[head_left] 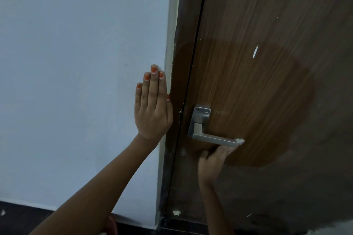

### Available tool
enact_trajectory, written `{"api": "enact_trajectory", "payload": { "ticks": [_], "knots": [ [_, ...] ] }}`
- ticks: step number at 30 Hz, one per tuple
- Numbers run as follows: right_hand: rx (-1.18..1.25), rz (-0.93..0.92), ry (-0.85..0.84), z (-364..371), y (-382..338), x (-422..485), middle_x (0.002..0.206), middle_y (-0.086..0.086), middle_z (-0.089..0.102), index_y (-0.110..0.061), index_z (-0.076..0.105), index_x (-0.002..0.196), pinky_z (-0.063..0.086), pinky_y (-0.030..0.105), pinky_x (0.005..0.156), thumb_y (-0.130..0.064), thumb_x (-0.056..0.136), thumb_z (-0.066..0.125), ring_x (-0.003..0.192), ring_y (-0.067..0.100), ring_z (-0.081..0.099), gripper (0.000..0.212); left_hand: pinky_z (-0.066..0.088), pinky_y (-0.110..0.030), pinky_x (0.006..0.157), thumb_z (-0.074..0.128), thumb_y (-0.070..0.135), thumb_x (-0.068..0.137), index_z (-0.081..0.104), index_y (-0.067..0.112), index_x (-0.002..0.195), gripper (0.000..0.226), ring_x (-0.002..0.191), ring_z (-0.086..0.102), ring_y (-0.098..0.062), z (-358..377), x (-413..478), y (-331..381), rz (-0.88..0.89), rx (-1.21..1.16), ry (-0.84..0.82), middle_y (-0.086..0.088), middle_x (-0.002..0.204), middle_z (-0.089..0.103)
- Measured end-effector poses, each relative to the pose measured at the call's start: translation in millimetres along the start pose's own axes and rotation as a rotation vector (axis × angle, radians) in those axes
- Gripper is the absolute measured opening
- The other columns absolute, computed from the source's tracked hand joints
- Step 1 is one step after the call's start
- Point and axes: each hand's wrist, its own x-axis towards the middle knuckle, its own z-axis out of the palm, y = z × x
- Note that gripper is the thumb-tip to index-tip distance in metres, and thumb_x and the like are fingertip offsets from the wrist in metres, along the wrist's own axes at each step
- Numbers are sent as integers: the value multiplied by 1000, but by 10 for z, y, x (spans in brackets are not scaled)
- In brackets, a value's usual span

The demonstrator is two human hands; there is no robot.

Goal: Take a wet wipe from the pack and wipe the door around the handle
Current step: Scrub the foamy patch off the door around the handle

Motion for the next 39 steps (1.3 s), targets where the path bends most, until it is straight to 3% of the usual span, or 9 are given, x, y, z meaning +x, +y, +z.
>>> {"api": "enact_trajectory", "payload": {
  "ticks": [3, 5, 8, 13, 20, 26, 30, 33, 39],
  "knots": [
    [-241, -177, -168, -159, -13, 142, 100, 28, 61, 8, 57, 102, 46, 48, 87, 8, 71, 68, 97, 44, 58, 33, 6, -31, 120, 36, 9, 94, -1, 14, 152, 69, 146, 0, -13, -11, 12, 19, 3, 10, -17, 4, 159, -7],
    [-376, -300, -217, -262, 93, 226, 115, 27, 60, 6, 56, 115, 29, 51, 107, -5, 84, 61, 118, 43, 49, 33, 6, -31, 120, 36, 9, 94, 0, 14, 152, 69, 146, 0, -14, -10, 5, -3, 11, -3, -12, 3, 159, -7],
    [-379, -338, -103, -472, 293, 406, 139, 32, 38, 7, 39, 133, 20, 50, 108, -16, 87, 54, 132, 44, 30, 54, 6, -31, 120, 37, 9, 93, 0, 13, 152, 70, 146, 0, -14, -5, 19, -4, 8, 10, -14, 3, 159, -7],
    [-152, -240, 57, -768, 189, 837, 150, 33, 8, 8, 10, 143, 8, 45, 115, -28, 93, 36, 141, 35, 4, 66, 7, -31, 120, 31, 12, 99, 1, 12, 152, 61, 146, 2, -15, 4, 12, -7, 14, -7, -1, 2, 159, -5],
    [-44, -492, 160, -919, -593, 1224, 151, 28, 10, 3, 18, 143, -2, 29, 116, -22, 97, 30, 140, 31, 5, 54, 7, -31, 120, 23, 17, 104, 1, 12, 152, 53, 146, 2, -16, -2, 21, -11, 28, -21, 0, 1, 159, -5],
    [-230, -774, 23, -722, -1191, 1106, 148, 8, 10, -6, 17, 142, 11, 44, 112, -27, 95, 31, 138, 22, 6, 53, 6, -31, 120, 25, 15, 102, 2, 11, 152, 55, 146, 1, -16, -6, 16, -9, 24, -28, -3, 0, 159, -5],
    [-411, -908, 64, -727, -1101, 1067, 145, 17, 27, 1, 38, 136, 20, 51, 106, -19, 93, 35, 133, 30, 22, 48, 6, -32, 120, 24, 16, 102, 2, 10, 152, 55, 147, 1, -16, -6, 15, -15, 27, -29, -8, -1, 159, -5],
    [-384, -829, 130, -728, -1155, 1076, 145, 23, 33, 1, 32, 138, 18, 47, 109, -22, 94, 34, 135, 26, 18, 49, 6, -32, 120, 25, 16, 102, 2, 10, 152, 55, 147, 2, -17, -3, 13, -13, 27, -24, -14, -1, 159, -4],
    [-414, -1109, 50, -452, -1563, 988, 144, 20, 37, 0, 36, 136, 20, 50, 107, -8, 89, 38, 134, 29, 24, 48, 7, -33, 120, 24, 16, 103, 3, 9, 152, 54, 147, 2, -18, -11, 13, -13, 27, 6, -24, -2, 159, -4]
  ]
}}
